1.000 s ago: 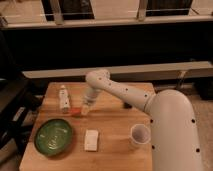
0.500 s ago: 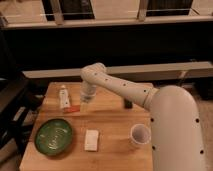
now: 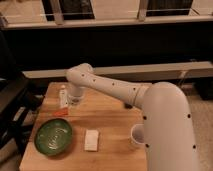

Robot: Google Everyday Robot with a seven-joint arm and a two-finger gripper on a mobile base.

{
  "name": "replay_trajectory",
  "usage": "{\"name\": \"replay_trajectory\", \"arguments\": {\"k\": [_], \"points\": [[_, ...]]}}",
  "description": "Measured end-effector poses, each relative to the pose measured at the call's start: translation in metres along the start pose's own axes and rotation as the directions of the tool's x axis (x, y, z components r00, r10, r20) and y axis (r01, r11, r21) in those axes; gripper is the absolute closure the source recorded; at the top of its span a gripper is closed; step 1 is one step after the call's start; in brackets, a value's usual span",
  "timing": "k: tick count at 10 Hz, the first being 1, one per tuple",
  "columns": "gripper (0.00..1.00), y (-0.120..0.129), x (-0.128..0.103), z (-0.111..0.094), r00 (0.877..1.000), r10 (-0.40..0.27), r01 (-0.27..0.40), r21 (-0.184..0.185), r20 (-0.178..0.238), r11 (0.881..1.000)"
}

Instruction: Place the pepper in the ceramic bowl

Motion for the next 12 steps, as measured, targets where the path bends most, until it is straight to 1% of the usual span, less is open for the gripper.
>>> {"name": "replay_trajectory", "arguments": {"k": [2, 3, 6, 7, 10, 11, 12], "points": [[1.00, 0.023, -0.005, 0.006, 0.999, -0.036, 0.036, -0.026, 0.006, 0.999], [1.00, 0.028, -0.010, 0.009, 0.999, -0.050, 0.050, -0.032, 0.005, 0.998], [1.00, 0.035, -0.032, 0.023, 0.996, -0.093, 0.093, -0.062, -0.006, 0.994], [1.00, 0.042, -0.031, 0.026, 0.994, -0.107, 0.106, -0.074, -0.012, 0.992], [0.99, 0.045, -0.034, 0.032, 0.992, -0.125, 0.123, -0.088, -0.020, 0.988], [0.91, 0.044, -0.034, 0.033, 0.991, -0.132, 0.130, -0.089, -0.018, 0.987], [0.81, 0.044, -0.029, 0.033, 0.991, -0.136, 0.134, -0.092, -0.019, 0.987]]}}
